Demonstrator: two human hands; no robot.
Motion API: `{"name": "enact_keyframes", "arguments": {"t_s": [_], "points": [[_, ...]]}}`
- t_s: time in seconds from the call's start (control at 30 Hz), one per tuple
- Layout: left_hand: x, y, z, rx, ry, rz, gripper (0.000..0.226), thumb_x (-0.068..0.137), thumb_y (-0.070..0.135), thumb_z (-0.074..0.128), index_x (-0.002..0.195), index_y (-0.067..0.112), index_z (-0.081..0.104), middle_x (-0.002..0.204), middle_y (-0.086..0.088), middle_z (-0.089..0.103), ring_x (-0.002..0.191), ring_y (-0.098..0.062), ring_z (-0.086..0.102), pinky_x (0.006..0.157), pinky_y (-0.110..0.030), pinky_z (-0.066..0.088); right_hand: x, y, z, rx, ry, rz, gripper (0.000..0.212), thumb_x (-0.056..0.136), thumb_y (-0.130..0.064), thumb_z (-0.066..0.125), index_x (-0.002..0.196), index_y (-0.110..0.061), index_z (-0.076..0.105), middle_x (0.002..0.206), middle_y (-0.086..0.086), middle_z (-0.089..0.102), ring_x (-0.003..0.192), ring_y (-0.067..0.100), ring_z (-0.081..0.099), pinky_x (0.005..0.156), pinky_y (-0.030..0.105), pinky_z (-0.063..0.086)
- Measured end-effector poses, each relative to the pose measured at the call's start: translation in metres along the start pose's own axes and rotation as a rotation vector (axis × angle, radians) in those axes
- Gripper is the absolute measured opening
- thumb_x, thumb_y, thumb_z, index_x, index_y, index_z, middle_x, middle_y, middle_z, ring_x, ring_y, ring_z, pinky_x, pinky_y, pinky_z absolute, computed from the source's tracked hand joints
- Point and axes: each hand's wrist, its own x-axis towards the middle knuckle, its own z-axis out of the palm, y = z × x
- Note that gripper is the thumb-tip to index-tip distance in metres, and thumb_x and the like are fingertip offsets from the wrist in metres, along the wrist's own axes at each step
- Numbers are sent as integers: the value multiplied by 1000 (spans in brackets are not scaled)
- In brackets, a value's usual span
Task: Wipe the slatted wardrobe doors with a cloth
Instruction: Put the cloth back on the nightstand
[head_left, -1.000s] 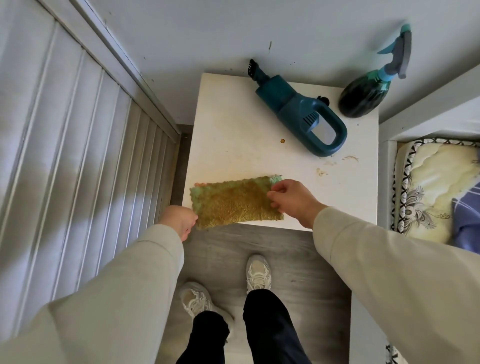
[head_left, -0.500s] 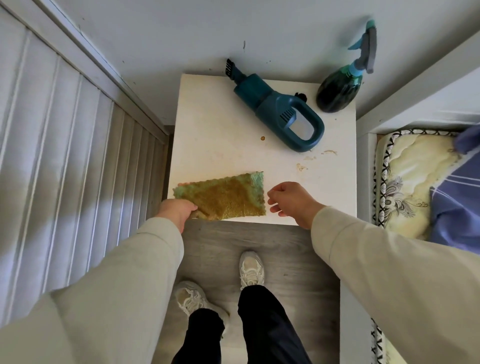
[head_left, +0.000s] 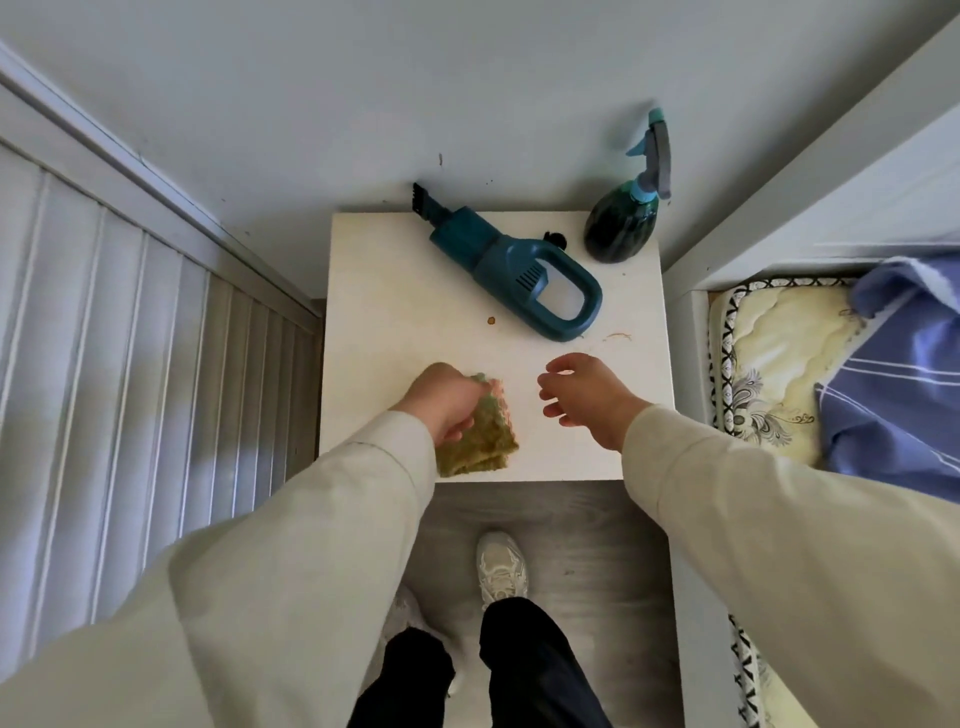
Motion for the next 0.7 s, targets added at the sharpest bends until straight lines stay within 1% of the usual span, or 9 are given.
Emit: {"name": "enact_keyframes", "arguments": {"t_s": [0.03, 0.07, 0.13, 0.23, 0.3, 0.37, 0.5, 0.63, 0.7], "points": [[4, 8, -10, 18, 54, 60, 20, 92, 27, 61, 98, 8, 60, 87, -10, 63, 72, -24, 61, 65, -30, 52, 2, -6, -3, 9, 19, -9, 45, 95, -22, 59, 138, -19, 47, 104, 5, 64, 91, 21, 67, 82, 34, 58], [8, 15, -18, 19, 98, 112, 25, 91, 25, 61, 109, 9, 59, 98, -10, 64, 80, -25, 63, 73, -31, 55, 6, -10, -4, 0, 37, -19, 54, 94, -23, 60, 145, -24, 39, 104, 4, 62, 92, 22, 67, 84, 36, 58], [16, 34, -34, 30, 131, 190, 48, 91, 26, 59, 137, 18, 47, 119, -7, 60, 96, -24, 64, 87, -39, 57, 16, -22, -6, -10, 32, -26, 68, 95, -25, 61, 151, -33, 24, 107, 3, 57, 96, 25, 65, 88, 40, 57], [25, 63, -46, 143, 130, 301, 62, 93, 26, 56, 149, 30, 30, 133, -6, 56, 110, -27, 61, 96, -43, 53, 26, -36, -2, -106, 2, 30, 84, 92, -30, 63, 154, -41, 7, 133, 5, 44, 113, 33, 57, 96, 45, 52], [35, 77, -52, 287, 110, 353, 70, 94, 27, 57, 154, 34, 22, 144, -7, 49, 121, -30, 55, 101, -43, 48, 35, -41, 6, -241, 82, 57, 83, 90, -33, 61, 154, -39, 9, 149, 11, 28, 124, 39, 46, 102, 45, 45], [46, 86, -55, 426, 93, 374, 75, 94, 28, 57, 156, 35, 15, 152, -9, 41, 127, -31, 51, 102, -41, 46, 39, -41, 10, -311, 167, 53, 74, 89, -33, 58, 152, -35, 19, 144, 13, 28, 123, 39, 42, 103, 46, 43], [61, 84, -68, 542, 104, 363, 73, 95, 17, 52, 156, 32, 15, 142, -9, 50, 107, -26, 55, 80, -34, 45, 45, -43, 14, -375, 226, 24, 66, 87, -30, 52, 148, -31, 28, 138, 13, 33, 123, 37, 37, 104, 49, 41], [71, 68, -87, 442, 166, 338, 66, 94, 14, 50, 152, 25, 20, 114, -9, 59, 93, -26, 59, 74, -36, 50, 48, -63, 20, -472, 237, -29, 68, 90, -30, 51, 152, -29, 25, 145, 13, 30, 128, 37, 34, 107, 46, 36], [79, 61, -99, 388, 199, 324, 64, 94, 17, 52, 149, 23, 20, 113, -9, 58, 95, -28, 60, 77, -39, 52, 54, -79, 26, -505, 245, -64, 68, 90, -31, 51, 153, -29, 24, 148, 11, 29, 132, 37, 32, 108, 47, 34]]}}
